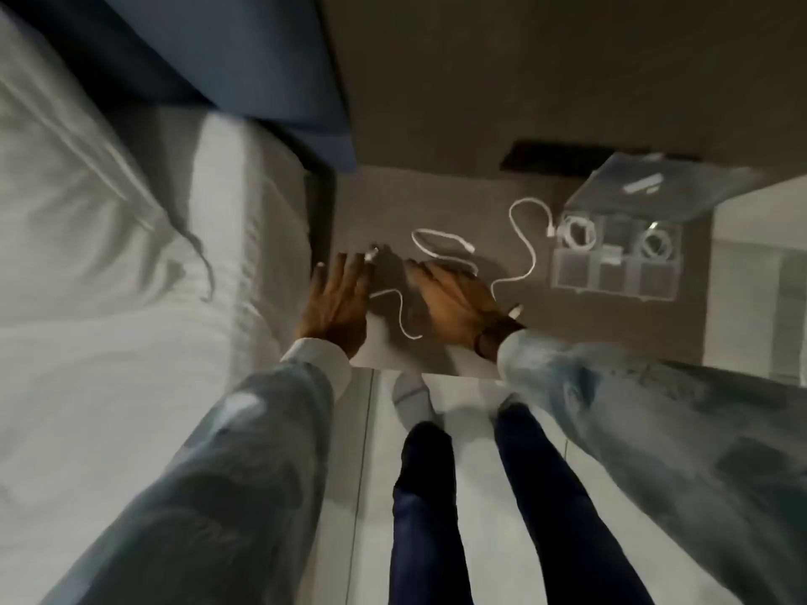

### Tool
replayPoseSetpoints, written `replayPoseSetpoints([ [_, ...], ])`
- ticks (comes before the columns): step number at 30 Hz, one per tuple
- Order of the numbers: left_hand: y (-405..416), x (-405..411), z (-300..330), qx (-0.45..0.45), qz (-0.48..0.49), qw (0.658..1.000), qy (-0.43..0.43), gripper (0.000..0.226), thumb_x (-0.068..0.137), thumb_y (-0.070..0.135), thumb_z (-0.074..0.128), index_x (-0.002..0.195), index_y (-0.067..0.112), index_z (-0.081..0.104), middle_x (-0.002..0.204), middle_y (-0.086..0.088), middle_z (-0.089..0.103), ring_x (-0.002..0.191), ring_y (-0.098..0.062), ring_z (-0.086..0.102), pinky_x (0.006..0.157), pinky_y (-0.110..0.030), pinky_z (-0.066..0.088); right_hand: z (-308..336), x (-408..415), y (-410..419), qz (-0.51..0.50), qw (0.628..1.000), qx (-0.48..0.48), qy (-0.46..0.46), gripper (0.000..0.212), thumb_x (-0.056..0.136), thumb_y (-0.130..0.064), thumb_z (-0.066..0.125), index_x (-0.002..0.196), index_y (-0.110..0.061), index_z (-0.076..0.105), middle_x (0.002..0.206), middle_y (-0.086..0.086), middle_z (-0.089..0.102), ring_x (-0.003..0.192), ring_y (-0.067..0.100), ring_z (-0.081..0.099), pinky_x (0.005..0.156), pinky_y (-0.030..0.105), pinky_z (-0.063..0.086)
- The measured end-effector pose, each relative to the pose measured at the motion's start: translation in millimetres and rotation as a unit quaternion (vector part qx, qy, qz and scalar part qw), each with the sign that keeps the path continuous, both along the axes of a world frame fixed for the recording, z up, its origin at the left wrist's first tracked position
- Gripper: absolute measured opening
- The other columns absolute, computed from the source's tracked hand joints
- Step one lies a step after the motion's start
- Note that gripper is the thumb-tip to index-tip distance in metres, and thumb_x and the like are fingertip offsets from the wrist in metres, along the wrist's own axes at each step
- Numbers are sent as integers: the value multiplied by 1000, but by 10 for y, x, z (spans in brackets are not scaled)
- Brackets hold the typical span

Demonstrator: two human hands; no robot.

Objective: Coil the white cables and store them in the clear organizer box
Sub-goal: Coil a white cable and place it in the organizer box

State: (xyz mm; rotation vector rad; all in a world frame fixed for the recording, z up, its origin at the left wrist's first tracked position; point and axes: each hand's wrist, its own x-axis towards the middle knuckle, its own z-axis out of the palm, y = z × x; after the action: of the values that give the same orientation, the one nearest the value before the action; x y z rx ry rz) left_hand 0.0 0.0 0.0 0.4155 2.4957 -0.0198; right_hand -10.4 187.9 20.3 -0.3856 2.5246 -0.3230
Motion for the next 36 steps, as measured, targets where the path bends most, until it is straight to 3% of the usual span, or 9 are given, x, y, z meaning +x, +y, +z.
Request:
replayPoseSetpoints([
  [3,-67,-35,-558,-9,30,1000,-1,67,103,15,39,163,13,7,172,-11,4,159,-37,3,128,-57,11,-655,-91,-206,-9,999,-9,-49,64,92,-35,60,150,-17,40,148,12,49,132,35,53,107,48,46],
  [7,-71,85,-853,-15,33,999,28,48,106,16,38,152,2,37,160,-21,31,148,-44,27,122,-60,25,-1035,-73,-257,-37,998,-35,-36,25,92,-33,59,98,-17,76,113,12,67,109,35,62,93,42,52],
  [12,-56,233,-284,167,78,981,65,33,101,23,39,120,4,58,113,-23,62,102,-46,58,90,-55,48,-556,67,-12,-194,967,-156,-55,33,94,-28,65,72,-5,75,66,12,66,69,29,61,64,37,48],
  [17,232,172,823,355,399,828,-173,35,106,38,45,76,22,49,61,1,51,47,-24,49,40,-24,39,441,105,344,-312,910,-270,-34,34,93,-27,70,71,-2,78,64,11,75,57,12,69,62,27,55],
  [19,328,89,1341,387,457,767,-230,44,105,43,48,65,23,45,50,7,42,40,-14,33,39,-17,27,842,82,503,-340,901,-271,6,35,92,-29,70,70,-3,78,62,10,75,55,11,68,58,27,54],
  [23,489,-127,2384,424,398,755,-305,39,108,31,40,71,20,48,55,5,43,53,-15,52,44,-21,37,1575,16,701,-329,909,-248,66,50,94,-37,64,63,1,71,61,23,68,56,28,66,63,42,55],
  [26,643,-242,3148,454,347,730,-374,37,110,26,32,77,19,47,61,0,37,42,-11,39,41,-22,19,2117,-9,809,-340,902,-241,115,59,95,-44,61,58,2,63,62,27,66,61,43,64,61,44,54],
  [32,849,-371,4137,453,242,778,-361,28,109,14,38,91,14,59,68,0,44,54,-8,31,43,-16,27,2830,11,1118,-326,912,-185,168,59,97,-52,57,61,-6,65,52,11,51,56,32,49,57,36,46],
  [36,1257,-522,4589,654,295,642,-271,32,109,10,34,91,13,61,71,1,59,61,-10,50,56,-20,41,3260,47,1137,-269,926,-171,201,45,96,-54,55,87,-16,78,80,12,77,77,36,70,66,37,55],
])
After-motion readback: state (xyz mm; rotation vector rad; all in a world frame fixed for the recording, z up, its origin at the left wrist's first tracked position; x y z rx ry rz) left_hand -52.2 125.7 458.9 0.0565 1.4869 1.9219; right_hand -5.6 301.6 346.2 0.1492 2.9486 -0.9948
